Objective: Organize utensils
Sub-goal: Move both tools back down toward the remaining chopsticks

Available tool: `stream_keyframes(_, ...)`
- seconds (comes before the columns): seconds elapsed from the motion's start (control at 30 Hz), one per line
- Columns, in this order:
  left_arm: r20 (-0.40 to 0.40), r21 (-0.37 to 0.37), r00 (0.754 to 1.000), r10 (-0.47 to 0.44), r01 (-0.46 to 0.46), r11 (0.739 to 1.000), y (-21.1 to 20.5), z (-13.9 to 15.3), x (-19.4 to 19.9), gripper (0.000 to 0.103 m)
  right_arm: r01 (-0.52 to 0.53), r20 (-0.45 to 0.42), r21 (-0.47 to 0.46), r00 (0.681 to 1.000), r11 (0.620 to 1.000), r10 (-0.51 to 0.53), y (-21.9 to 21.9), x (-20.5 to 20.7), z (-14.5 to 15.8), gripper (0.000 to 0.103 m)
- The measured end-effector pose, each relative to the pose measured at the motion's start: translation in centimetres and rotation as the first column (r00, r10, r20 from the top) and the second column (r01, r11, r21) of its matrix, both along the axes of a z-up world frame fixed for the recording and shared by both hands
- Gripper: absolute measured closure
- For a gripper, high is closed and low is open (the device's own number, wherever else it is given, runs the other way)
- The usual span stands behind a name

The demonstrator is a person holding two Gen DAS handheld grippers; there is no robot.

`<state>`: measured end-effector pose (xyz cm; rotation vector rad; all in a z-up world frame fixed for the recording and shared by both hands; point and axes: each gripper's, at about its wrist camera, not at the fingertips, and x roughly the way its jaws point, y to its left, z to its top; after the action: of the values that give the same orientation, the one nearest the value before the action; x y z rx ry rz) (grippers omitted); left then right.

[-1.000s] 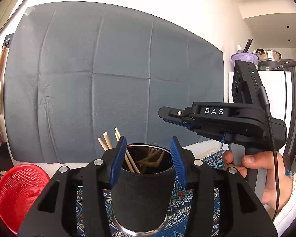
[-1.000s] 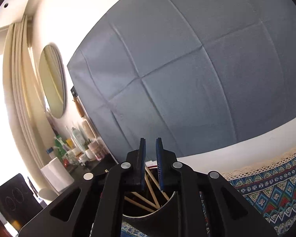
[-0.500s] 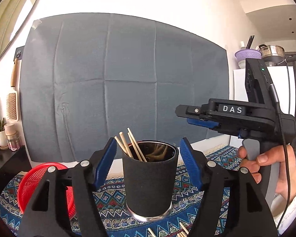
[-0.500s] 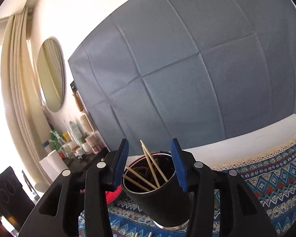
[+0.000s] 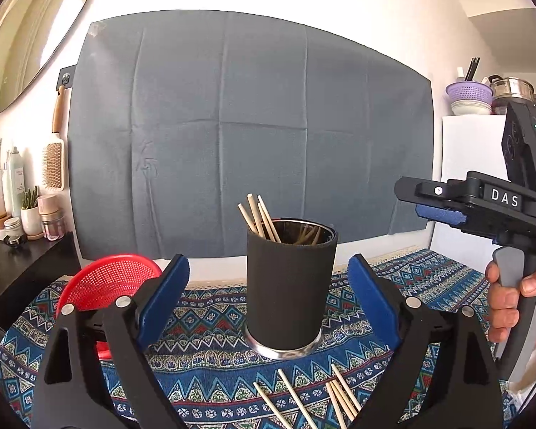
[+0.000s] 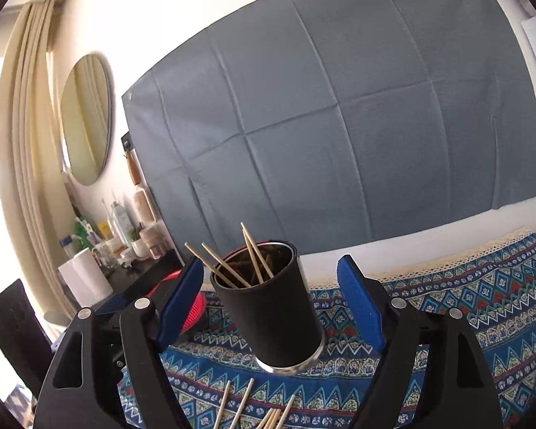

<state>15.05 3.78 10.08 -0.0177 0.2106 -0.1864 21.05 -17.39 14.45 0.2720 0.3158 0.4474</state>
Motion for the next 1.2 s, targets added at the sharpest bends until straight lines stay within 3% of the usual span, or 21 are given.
stream_keyframes(0.17,-0.059,0.019,0.998,0.008,-0.007,1.0,-0.2,-0.9,-0.5,0.008,0.007,-0.027,-0.021,1.0,1.0,-0.007,-0.1,-1.4,-0.9,0.019)
stream_keyframes(0.4,-0.168,-0.013,0.986,0.016,-0.018,1.0,0.0,-2.5,-0.8,0.006,0.021,-0.085,-0.056,0.996,0.998,-0.026,-0.3,-2.8,-2.7,0.018)
stream_keyframes(0.53,-0.254,0.023,0.966,0.04,-0.036,0.999,-0.2,-3.7,-0.3,0.006,0.017,-0.142,-0.098,0.989,0.995,-0.031,0.0,-3.3,-4.5,0.018)
stream_keyframes(0.77,-0.408,0.049,0.908,0.093,-0.08,0.996,0.3,-5.9,0.6,0.006,-0.001,-0.299,-0.188,0.952,0.982,-0.056,0.8,-2.9,-8.2,0.017)
stream_keyframes(1.03,-0.543,0.065,0.832,0.118,-0.098,0.993,1.1,-8.1,1.8,0.006,-0.04,-0.408,-0.221,0.911,0.974,-0.055,1.3,-2.0,-10.7,0.016)
stream_keyframes(1.2,-0.612,0.066,0.78,0.132,-0.116,0.991,1.3,-9.5,2.7,0.006,-0.105,-0.488,-0.319,0.87,0.942,-0.068,3.2,-1.4,-12.9,0.016)
